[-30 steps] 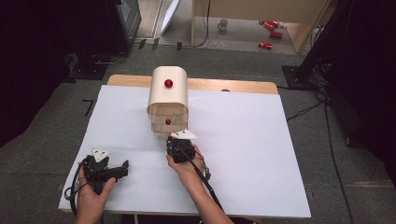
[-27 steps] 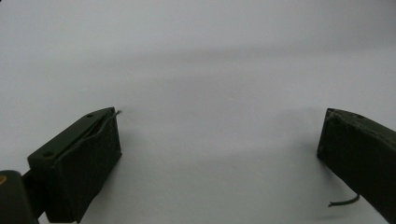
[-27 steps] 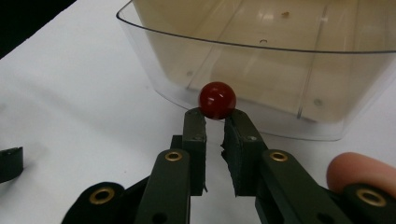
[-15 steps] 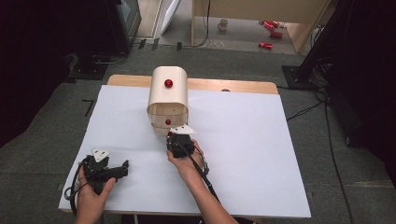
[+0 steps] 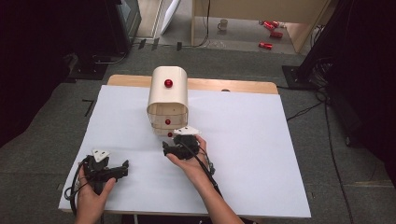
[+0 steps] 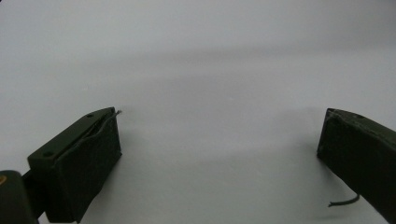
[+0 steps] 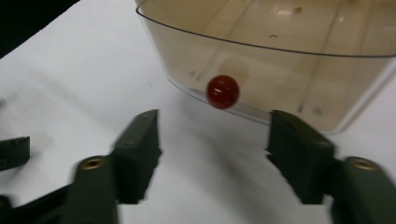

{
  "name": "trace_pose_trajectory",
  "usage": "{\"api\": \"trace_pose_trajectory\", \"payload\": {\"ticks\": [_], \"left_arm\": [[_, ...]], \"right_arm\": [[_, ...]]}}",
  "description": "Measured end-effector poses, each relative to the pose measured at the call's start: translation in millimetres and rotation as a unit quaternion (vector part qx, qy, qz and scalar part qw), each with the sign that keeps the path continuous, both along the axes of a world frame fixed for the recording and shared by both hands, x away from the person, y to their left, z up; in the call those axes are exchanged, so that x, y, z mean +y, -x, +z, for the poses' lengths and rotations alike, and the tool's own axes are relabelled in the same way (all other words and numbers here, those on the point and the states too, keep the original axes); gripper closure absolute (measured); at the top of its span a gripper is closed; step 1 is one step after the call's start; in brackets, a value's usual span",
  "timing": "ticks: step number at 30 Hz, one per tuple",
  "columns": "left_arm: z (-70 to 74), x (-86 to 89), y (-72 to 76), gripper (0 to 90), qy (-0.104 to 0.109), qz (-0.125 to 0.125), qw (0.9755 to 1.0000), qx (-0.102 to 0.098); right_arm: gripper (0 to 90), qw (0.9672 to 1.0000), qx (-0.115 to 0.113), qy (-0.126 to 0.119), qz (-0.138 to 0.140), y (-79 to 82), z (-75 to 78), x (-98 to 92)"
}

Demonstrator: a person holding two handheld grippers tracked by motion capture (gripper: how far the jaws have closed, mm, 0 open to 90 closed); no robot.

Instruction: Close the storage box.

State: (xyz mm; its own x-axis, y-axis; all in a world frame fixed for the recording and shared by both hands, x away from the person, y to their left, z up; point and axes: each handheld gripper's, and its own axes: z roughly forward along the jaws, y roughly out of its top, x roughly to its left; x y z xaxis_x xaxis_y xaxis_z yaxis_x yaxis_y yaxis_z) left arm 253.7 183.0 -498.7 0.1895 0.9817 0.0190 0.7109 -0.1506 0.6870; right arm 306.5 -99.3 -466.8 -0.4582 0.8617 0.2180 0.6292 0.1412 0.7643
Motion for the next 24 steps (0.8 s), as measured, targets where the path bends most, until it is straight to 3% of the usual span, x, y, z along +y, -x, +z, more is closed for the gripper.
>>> {"api": "trace_pose_trajectory", "payload": {"ticks": [2, 10, 24], "left_arm": [[0.0, -0.1, 0.0, 0.0, 0.000, 0.000, 1.0000, 0.000], [0.0, -0.1, 0.0, 0.0, 0.000, 0.001, 1.0000, 0.000], [-0.1, -0.1, -0.1, 0.0, 0.000, 0.000, 1.0000, -0.001]], "right_arm": [[14.9, 1.0000, 0.002, -0.003, 0.005, 1.7, 2.3, -7.9], [2.5, 0.9999, -0.008, 0.009, 0.005, 10.0, 7.3, -40.1], [0.7, 0.9992, -0.006, 0.025, -0.030, 33.0, 2.5, -112.5]]}}
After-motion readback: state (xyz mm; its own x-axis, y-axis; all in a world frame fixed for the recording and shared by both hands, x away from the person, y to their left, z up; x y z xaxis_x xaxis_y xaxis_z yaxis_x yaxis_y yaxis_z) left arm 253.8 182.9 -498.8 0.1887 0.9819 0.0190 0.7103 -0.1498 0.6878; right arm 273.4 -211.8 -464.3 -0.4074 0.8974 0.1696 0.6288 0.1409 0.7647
